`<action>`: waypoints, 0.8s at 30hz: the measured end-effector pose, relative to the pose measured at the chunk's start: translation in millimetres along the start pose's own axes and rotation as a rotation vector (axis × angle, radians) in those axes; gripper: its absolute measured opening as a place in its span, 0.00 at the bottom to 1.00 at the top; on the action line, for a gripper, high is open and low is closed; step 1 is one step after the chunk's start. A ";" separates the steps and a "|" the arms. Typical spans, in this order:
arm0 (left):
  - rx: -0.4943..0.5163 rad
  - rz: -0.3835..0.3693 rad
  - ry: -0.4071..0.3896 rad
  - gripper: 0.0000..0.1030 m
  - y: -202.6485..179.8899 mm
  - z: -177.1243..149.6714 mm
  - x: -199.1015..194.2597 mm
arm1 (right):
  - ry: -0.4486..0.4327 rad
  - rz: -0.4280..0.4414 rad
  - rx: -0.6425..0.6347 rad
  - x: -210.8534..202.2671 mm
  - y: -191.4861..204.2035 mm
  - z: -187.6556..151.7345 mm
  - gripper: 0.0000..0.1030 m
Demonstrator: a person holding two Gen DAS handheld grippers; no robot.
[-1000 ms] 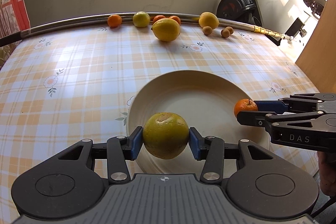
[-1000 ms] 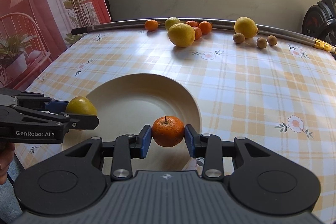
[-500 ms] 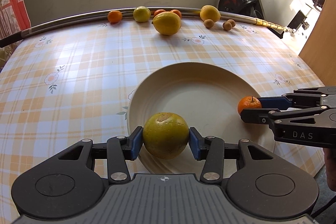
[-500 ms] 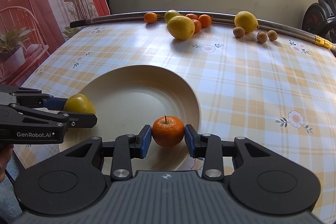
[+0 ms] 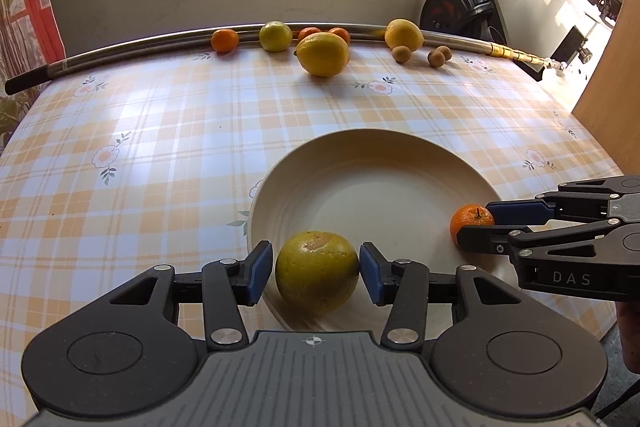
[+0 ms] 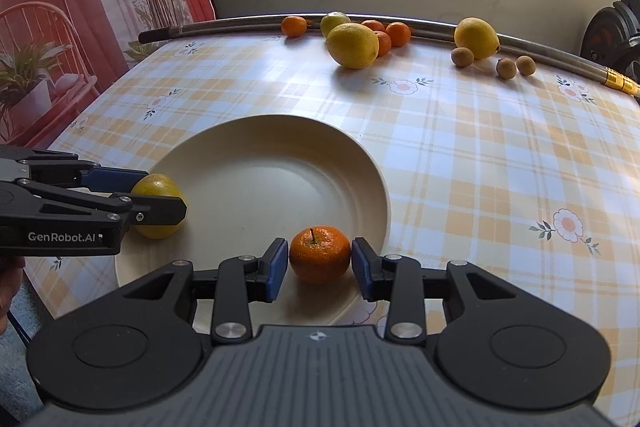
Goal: Organize fruits
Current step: 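Carry the grapefruit in the left tool over the cream plate while the right tool carries the tangerine, then lower both fruits into the cream plate and open both tools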
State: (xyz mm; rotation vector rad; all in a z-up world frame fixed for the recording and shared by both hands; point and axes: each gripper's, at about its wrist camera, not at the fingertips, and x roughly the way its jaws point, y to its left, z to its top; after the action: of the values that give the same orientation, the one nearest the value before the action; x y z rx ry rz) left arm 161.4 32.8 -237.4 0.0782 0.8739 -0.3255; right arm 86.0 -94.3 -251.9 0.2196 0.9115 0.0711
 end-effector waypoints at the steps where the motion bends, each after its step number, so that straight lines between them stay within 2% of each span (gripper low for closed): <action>1: -0.003 0.000 0.000 0.49 0.5 0.1 -0.2 | -0.001 -0.001 0.001 -0.3 -0.1 0.0 0.37; 12: -0.019 0.003 -0.010 0.50 1.1 -1.6 -6.5 | -0.017 -0.008 0.008 -6.4 -1.4 0.4 0.37; 15: -0.029 -0.002 -0.015 0.55 2.2 -1.4 -9.2 | -0.023 0.003 0.013 -8.4 -2.0 0.9 0.37; 24: -0.041 -0.015 -0.050 0.56 5.2 4.6 -23.1 | -0.074 0.010 0.036 -20.7 -6.2 8.3 0.38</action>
State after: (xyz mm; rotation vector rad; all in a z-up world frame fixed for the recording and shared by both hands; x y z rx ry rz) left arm 152.7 42.5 -217.2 0.0250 0.8312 -0.3225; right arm 79.6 -104.8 -232.3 0.2586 0.8385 0.0556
